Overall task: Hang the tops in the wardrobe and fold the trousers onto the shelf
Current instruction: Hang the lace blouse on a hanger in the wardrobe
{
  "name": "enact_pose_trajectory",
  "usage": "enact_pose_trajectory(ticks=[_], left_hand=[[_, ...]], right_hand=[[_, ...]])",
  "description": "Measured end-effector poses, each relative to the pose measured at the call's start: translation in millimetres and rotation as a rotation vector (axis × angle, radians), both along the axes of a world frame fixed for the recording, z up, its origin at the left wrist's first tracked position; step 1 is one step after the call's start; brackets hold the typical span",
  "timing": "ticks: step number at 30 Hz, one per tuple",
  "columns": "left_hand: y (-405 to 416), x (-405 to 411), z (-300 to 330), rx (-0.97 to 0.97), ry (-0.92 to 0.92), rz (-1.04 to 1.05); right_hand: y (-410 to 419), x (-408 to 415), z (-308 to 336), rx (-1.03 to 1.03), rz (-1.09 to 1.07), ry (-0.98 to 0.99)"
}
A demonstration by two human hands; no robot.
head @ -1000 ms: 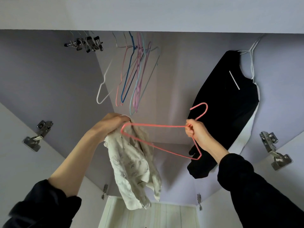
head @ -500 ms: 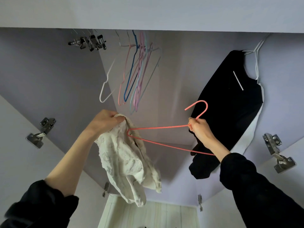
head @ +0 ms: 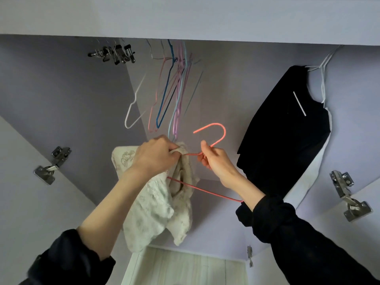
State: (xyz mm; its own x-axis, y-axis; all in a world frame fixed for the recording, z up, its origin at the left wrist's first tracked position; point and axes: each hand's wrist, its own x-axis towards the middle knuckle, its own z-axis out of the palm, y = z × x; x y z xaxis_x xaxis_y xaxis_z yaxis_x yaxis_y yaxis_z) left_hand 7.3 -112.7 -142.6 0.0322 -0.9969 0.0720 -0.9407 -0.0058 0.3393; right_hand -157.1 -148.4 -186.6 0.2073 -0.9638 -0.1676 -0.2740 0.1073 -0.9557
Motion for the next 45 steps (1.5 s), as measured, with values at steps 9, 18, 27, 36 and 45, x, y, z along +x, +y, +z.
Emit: enact_pose_trajectory(ticks=[9,18,27,36,45], left_hand=[[-2.1,32.0,-7.5,-0.079,-0.170,-0.168],[10.4,33.3,-1.8,-0.092,0.134,-0.312],[21.7,35.1,4.8,-0.149,0.153,-0.291],[22.2,56.3,9.3,-0.243,0.147,-0.148],[17.2,64.9,11.1,-0.294,0.108,0.099]], right_hand=[[6.3,-8.1,7.2,0.180,0.279,-0.301],[-12.3,4.6,7.6,0.250,0.568,0.141],[-16.6,30.9,-2.9,-0.388,0.332,0.675],[-38.4,-27.9,-18.2,-0.405,0.044,0.896],[-49.6,-74.4,4.6,-0.339,-0.108,0.989]])
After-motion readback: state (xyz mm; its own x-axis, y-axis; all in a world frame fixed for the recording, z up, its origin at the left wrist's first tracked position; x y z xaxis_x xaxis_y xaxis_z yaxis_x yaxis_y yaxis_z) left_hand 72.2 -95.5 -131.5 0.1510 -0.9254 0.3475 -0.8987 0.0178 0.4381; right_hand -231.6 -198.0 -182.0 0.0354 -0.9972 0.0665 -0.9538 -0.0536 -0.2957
